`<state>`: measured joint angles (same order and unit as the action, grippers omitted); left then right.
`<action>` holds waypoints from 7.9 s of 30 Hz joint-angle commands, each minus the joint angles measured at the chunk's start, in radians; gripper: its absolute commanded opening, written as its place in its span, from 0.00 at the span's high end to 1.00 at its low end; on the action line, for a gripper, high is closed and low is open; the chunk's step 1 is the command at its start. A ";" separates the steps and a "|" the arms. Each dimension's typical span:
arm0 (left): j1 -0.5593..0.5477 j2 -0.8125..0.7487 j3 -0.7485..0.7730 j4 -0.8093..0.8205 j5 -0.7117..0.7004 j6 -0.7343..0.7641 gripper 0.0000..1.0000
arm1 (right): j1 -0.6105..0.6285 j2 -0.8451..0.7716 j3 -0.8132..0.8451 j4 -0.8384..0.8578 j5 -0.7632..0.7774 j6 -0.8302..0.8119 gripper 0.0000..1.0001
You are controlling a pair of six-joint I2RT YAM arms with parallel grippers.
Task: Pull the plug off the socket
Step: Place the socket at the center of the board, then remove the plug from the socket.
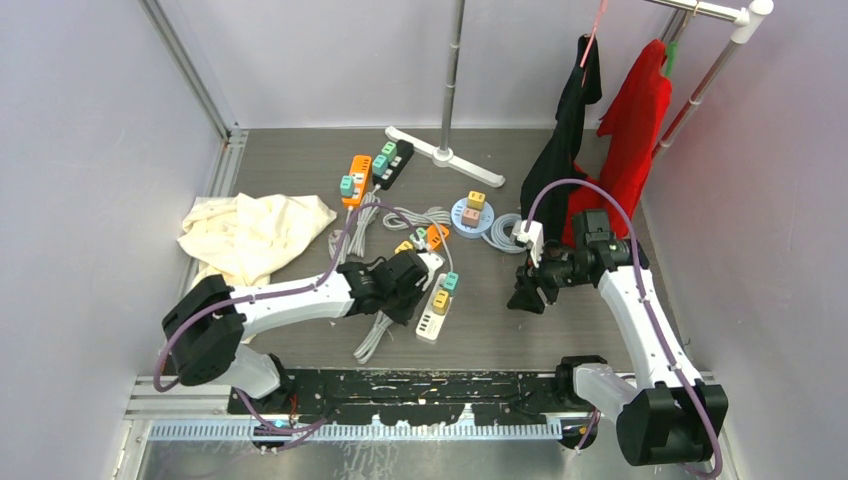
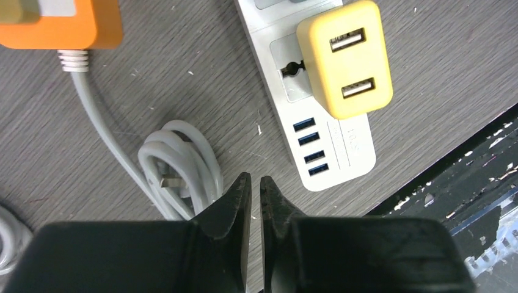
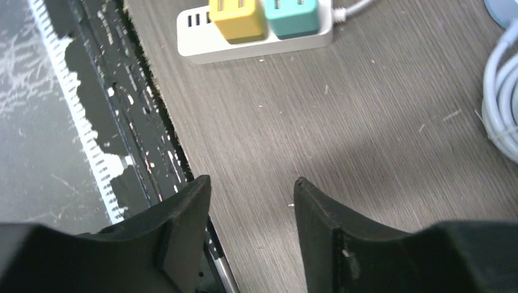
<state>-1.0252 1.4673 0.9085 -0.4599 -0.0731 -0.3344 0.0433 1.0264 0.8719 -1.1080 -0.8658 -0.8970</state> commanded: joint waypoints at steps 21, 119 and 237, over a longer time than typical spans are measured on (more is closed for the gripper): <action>0.002 0.250 0.067 0.382 0.327 -0.137 0.91 | -0.015 -0.092 -0.039 0.340 0.112 0.599 0.68; 0.055 -0.114 -0.391 1.091 0.341 0.364 0.18 | 0.449 0.247 -0.071 0.232 0.246 -0.427 0.73; 0.086 0.362 -0.163 1.169 0.677 0.415 1.00 | 0.079 0.130 -0.193 0.107 0.120 -0.706 0.99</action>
<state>-0.9371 1.8431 0.7780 0.7673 0.5854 0.0654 0.1287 1.1919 0.7208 -0.8883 -0.8177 -1.4536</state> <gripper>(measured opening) 0.327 0.370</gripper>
